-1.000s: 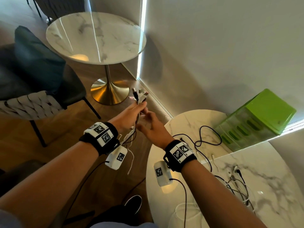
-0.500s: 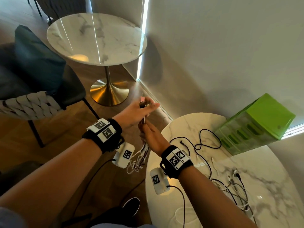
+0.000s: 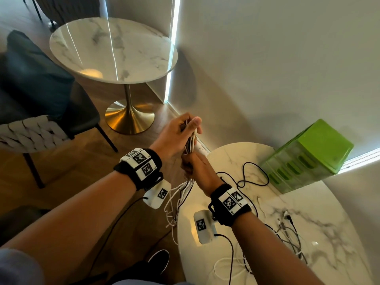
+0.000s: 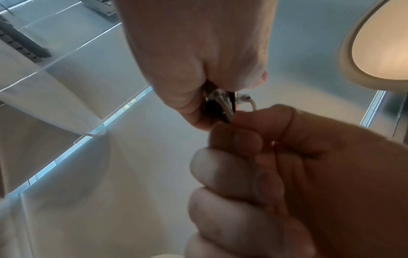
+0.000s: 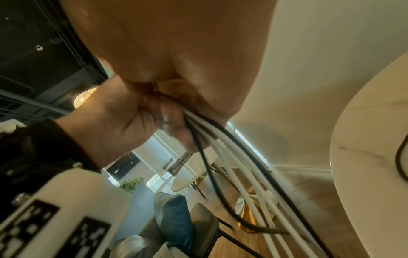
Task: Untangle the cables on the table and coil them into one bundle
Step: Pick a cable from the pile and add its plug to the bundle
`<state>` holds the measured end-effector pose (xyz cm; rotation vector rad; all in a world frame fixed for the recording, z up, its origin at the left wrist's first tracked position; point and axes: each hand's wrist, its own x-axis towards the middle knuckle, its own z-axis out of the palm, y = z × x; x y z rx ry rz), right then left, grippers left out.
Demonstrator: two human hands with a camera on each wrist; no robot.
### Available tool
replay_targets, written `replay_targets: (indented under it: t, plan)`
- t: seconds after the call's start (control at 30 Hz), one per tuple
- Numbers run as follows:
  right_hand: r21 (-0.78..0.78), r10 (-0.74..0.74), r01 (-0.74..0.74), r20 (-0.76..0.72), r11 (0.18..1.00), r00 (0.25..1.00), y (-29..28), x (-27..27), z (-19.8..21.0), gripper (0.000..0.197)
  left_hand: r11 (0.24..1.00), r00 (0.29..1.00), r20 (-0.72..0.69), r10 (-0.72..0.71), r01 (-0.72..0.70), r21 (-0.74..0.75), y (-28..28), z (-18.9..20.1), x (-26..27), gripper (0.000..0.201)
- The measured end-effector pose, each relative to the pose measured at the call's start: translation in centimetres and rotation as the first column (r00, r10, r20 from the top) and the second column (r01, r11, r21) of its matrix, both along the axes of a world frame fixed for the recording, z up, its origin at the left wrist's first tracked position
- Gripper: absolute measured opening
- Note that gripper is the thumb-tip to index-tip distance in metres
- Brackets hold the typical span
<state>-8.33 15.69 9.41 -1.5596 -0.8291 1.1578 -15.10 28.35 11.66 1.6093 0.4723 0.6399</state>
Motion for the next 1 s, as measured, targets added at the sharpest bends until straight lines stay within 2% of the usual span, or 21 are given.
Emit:
replay_targets:
  t: [0.07,0.13,0.2,0.23,0.3,0.37,0.4,0.43,0.47,0.53,0.57,0.63,0.67,0.7,0.73,0.77,0.8,0.83,0.9,0.93,1.0]
  plan:
    - [-0.01,0.001,-0.002,-0.035,1.0,0.999,-0.1,0.1,0.1,0.024,0.999,1.0,-0.024,-0.007,0.008,0.034,0.0,0.1,-0.1,0.062]
    - [-0.033,0.022,-0.021,0.014,0.999,1.0,-0.1,0.2,-0.2,0.019,0.997,0.997,-0.034,-0.067,0.068,0.028,0.1,-0.2,-0.2,0.058]
    - [-0.074,0.048,-0.04,0.105,0.996,0.993,0.2,0.3,-0.9,0.013,0.987,0.991,-0.062,-0.117,0.123,0.105,0.2,-0.6,-0.3,0.049]
    - [-0.108,0.076,-0.061,0.146,0.992,0.986,0.3,0.2,-1.1,0.019,0.979,0.992,-0.073,-0.107,0.118,0.166,0.2,-0.8,-0.2,0.045]
    - [-0.172,0.134,-0.098,0.211,0.98,0.968,0.2,-0.1,-1.0,0.047,0.954,0.996,-0.077,-0.039,0.06,0.292,-0.1,-1.2,-0.1,0.037]
    - [-0.158,0.169,-0.133,0.24,0.978,0.956,0.1,-0.2,-0.1,0.054,0.932,0.996,-0.088,-0.021,0.051,0.358,-0.6,-1.5,-0.2,0.033]
    - [-0.131,0.152,-0.124,0.234,0.984,0.96,0.3,0.0,0.2,0.048,0.946,0.996,-0.072,-0.057,0.077,0.316,-0.7,-1.5,-0.4,0.033]
    - [-0.107,0.121,-0.102,0.191,0.989,0.974,0.3,0.1,0.6,0.039,0.974,0.994,-0.022,-0.109,0.111,0.2,-0.7,-1.5,-0.7,0.037]
    - [-0.076,0.064,-0.054,0.137,0.996,0.989,0.3,0.4,0.6,0.031,0.988,0.986,0.062,-0.153,0.151,0.045,-0.7,-1.5,-1.0,0.049]
    - [-0.023,-0.067,0.067,0.001,0.997,0.998,-0.1,0.8,0.5,0.017,0.96,0.961,0.239,-0.141,0.191,-0.205,-0.5,-2.0,-1.8,0.078]
    - [0.003,-0.124,0.125,-0.082,0.992,0.989,-0.2,0.9,0.6,0.014,0.934,0.955,0.259,-0.143,0.217,-0.284,-0.5,-2.8,-2.1,0.089]
    - [0.029,-0.194,0.209,-0.266,0.978,0.944,-0.6,0.9,1.2,0.026,0.876,0.939,0.145,-0.312,0.343,-0.34,-1.4,-5.1,-2.6,0.096]
    - [0.042,-0.183,0.21,-0.344,0.977,0.921,-0.9,1.0,1.6,0.028,0.851,0.886,-0.029,-0.463,0.435,-0.295,-2.0,-6.4,-2.7,0.091]
    - [0.07,-0.138,0.18,-0.398,0.981,0.907,-1.2,0.9,2.2,0.028,0.815,0.772,-0.262,-0.579,0.534,-0.225,-2.8,-7.3,-2.7,0.078]
    - [0.101,-0.089,0.147,-0.44,0.984,0.894,-1.5,0.9,2.6,0.027,0.77,0.632,-0.479,-0.609,0.617,-0.165,-3.2,-8.5,-2.7,0.062]
    - [0.125,-0.049,0.119,-0.461,0.985,0.886,-1.8,0.9,3.1,0.026,0.736,0.54,-0.608,-0.582,0.668,-0.111,-3.4,-9.2,-2.7,0.047]
    - [0.146,-0.024,0.105,-0.472,0.984,0.882,-2.2,0.9,3.3,0.023,0.754,0.551,-0.668,-0.501,0.656,-0.025,-3.0,-9.7,-2.6,0.039]
    - [0.174,-0.018,0.111,-0.463,0.978,0.886,-2.5,1.0,3.4,0.018,0.802,0.631,-0.667,-0.397,0.592,0.082,-2.1,-10.0,-2.4,0.035]
    - [0.234,-0.012,0.117,-0.406,0.965,0.914,-3.2,1.3,3.6,0.017,0.918,0.849,-0.521,-0.089,0.272,0.287,0.3,-10.3,-1.9,0.024]
    - [0.254,-0.008,0.111,-0.372,0.961,0.928,-3.7,1.3,3.6,0.022,0.931,0.898,-0.434,0.076,0.092,0.353,1.3,-10.2,-1.7,0.021]
    - [0.259,-0.021,0.119,-0.351,0.958,0.936,-4.4,1.4,3.3,0.024,0.862,0.903,-0.31,0.298,-0.115,0.494,2.3,-10.4,-1.1,0.027]
